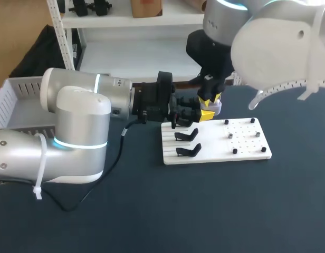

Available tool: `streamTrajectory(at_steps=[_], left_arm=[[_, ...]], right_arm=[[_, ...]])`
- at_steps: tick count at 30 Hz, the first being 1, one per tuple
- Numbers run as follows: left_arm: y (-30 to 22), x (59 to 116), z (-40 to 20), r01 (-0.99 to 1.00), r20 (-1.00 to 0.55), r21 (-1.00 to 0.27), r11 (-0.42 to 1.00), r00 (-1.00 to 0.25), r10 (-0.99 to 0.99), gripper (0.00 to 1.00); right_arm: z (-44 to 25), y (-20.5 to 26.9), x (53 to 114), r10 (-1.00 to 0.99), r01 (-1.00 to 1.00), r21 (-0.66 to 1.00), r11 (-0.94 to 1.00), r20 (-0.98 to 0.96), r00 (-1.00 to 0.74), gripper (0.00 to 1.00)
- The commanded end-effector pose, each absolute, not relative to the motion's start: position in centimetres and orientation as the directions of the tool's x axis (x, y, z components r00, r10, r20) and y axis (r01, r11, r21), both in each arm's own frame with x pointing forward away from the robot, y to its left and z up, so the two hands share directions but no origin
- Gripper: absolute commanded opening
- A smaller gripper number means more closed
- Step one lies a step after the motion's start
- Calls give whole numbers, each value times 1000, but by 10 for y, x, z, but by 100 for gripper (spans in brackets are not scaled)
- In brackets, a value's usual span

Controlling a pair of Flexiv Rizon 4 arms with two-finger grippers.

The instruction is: Pick up each earbud case from the left stands, insert the matching earbuds, close the lid, and place the case in the box.

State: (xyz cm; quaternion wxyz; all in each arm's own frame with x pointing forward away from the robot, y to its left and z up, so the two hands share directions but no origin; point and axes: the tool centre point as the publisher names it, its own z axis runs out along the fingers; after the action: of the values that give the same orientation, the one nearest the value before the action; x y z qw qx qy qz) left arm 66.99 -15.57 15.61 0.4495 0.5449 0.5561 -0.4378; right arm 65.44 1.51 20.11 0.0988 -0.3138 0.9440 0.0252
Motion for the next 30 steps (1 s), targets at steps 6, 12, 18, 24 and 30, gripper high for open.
streamTrajectory(at_steps=[6,12,18,24,30], left_arm=[[-156,669,156,1000,-978,6,28,0,210,0],[-156,669,156,1000,-978,6,28,0,210,0],[-156,669,156,1000,-978,6,28,0,210,0],[-156,669,156,1000,-978,6,28,0,210,0],[-156,669,156,1000,-978,6,28,0,210,0]], right_arm=[[196,14,652,-590,-599,-14,801,-194,-784,0],[196,15,651,-594,-603,-14,798,-190,-781,6],[197,17,651,-600,-609,-18,793,-192,-777,35],[199,18,650,-605,-612,-25,790,-193,-773,35],[202,18,649,-608,-614,-32,788,-198,-769,36]])
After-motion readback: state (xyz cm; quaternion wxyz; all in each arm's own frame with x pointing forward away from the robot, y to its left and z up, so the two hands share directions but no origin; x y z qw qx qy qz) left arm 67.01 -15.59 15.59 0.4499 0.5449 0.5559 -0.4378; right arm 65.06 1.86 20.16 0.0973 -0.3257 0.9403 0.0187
